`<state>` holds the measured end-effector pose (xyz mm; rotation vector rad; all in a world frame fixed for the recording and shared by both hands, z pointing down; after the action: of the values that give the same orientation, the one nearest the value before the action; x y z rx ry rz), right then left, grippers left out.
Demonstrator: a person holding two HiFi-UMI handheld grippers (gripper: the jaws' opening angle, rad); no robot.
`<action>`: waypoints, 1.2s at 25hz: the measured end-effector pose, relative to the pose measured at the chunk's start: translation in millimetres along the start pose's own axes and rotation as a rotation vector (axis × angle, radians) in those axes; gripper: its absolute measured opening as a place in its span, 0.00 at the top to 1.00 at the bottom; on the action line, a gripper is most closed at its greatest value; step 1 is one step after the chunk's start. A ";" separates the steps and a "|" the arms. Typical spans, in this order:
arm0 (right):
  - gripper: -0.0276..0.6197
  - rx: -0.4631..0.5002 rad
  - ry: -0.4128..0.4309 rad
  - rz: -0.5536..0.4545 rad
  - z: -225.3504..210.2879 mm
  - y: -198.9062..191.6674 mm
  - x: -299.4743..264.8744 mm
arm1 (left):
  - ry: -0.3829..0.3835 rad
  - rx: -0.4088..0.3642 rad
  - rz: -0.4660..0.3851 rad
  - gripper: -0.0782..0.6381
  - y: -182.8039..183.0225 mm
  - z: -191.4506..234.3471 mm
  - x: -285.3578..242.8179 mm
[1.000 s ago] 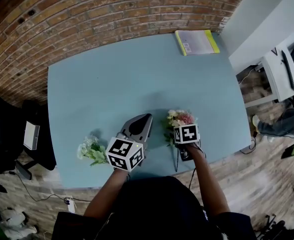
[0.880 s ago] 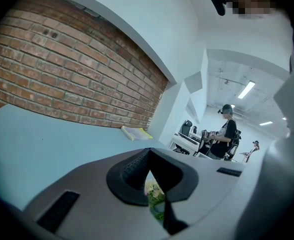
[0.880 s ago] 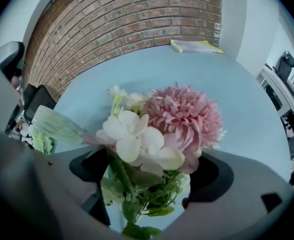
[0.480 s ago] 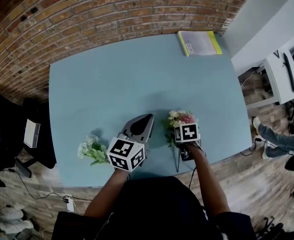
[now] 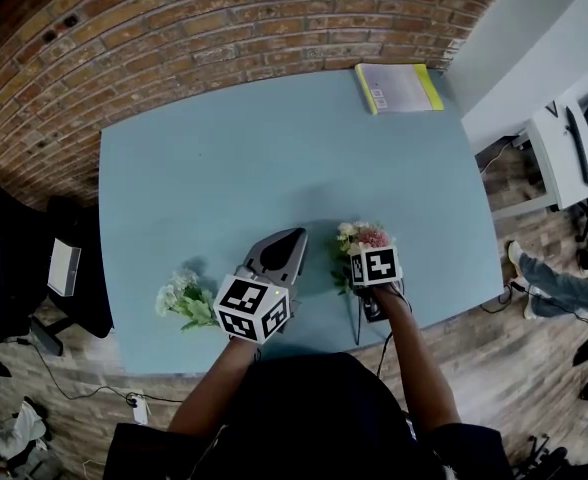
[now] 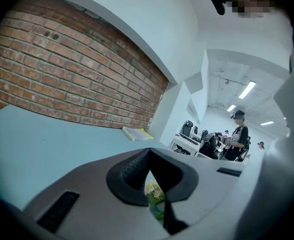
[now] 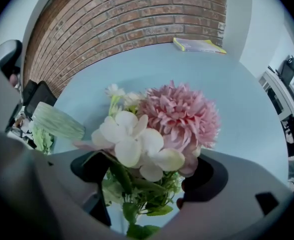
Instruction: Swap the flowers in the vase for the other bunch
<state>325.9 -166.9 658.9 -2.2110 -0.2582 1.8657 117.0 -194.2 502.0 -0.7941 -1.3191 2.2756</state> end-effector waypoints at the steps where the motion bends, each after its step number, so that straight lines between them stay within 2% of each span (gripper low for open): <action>1: 0.25 0.002 0.001 0.001 0.1 0.2 0.3 | 0.001 -0.001 -0.001 0.88 0.1 0.1 0.6; 3: 0.27 0.000 -0.003 0.005 0.2 0.4 1.5 | 0.003 -0.001 -0.003 0.88 0.6 0.4 1.9; 6: 0.37 -0.003 -0.021 0.001 -0.4 1.9 3.8 | 0.008 0.005 -0.011 0.88 1.9 1.0 3.2; 30: 0.56 -0.010 -0.057 -0.042 0.8 3.3 20.1 | 0.008 0.004 -0.036 0.88 4.8 -4.2 16.8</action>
<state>328.6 -164.3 638.8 -2.1441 -0.3222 1.9106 106.7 -183.9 491.5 -0.7711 -1.3148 2.2441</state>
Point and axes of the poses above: the fingertips, and each gripper's own axes: x backward along the fingers, z to its left, y out of its top, the point moved 8 cm from there along x, backward along the fingers, and after that the axes turned 2 degrees about -y, right-handed, at the moved point
